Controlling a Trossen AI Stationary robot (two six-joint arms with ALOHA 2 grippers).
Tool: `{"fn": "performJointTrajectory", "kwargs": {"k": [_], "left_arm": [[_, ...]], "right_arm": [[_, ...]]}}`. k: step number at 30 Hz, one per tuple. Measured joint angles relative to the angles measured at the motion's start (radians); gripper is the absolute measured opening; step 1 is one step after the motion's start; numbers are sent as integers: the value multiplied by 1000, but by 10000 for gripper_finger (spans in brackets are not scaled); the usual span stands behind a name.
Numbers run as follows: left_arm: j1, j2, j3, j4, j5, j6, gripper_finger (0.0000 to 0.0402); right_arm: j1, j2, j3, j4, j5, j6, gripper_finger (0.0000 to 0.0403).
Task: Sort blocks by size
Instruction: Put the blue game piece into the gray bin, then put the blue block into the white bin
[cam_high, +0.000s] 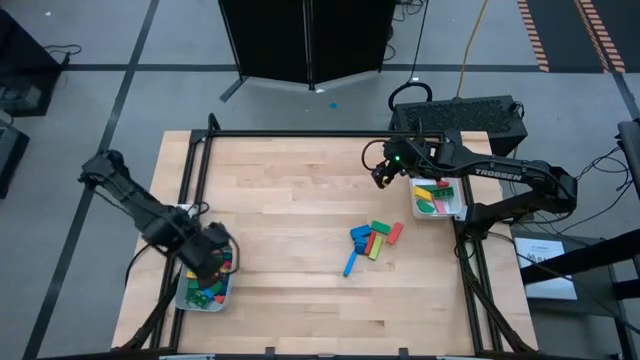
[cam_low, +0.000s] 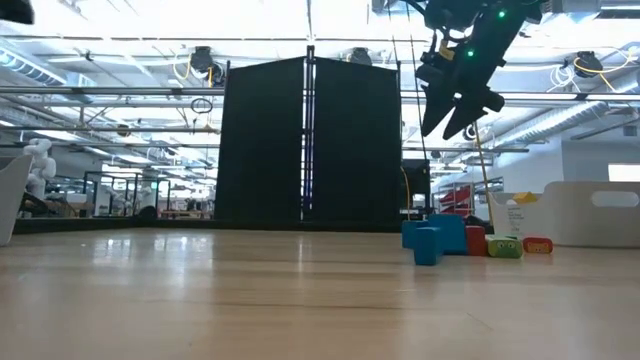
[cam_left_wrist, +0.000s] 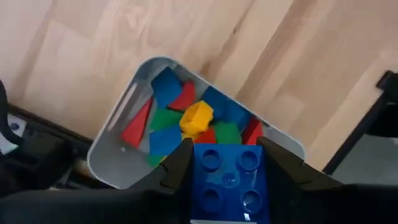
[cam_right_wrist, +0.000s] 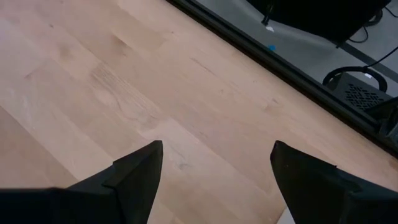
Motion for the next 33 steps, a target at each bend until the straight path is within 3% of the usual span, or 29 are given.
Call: {"fn": "performJointTrajectory", "kwargs": {"k": [4,10,14,17,21,24,29,33], "left_arm": [[-69,-8,0,-32,-18,-92,128],[-78,16,0,-103,17,-194,283],[-78,37,0,-137,0,-196,342],[-58,62,0,-140,-128,-248,352],[4,112,0,-77,-481,-445,347],[76,180,0,70,-686,-478,339],[211,361,0,415,-732,-255,329],[308,488,0,678,-679,-135,328]], "right_arm": [[0,0,0,-2,0,0,290],[0,0,0,-3,0,0,290],[0,0,0,-3,0,3,290],[0,0,0,-6,0,4,290],[0,0,0,-5,0,8,290],[0,0,0,-6,0,35,290],[0,0,0,-10,0,57,290],[0,0,0,-10,0,58,290]]}}
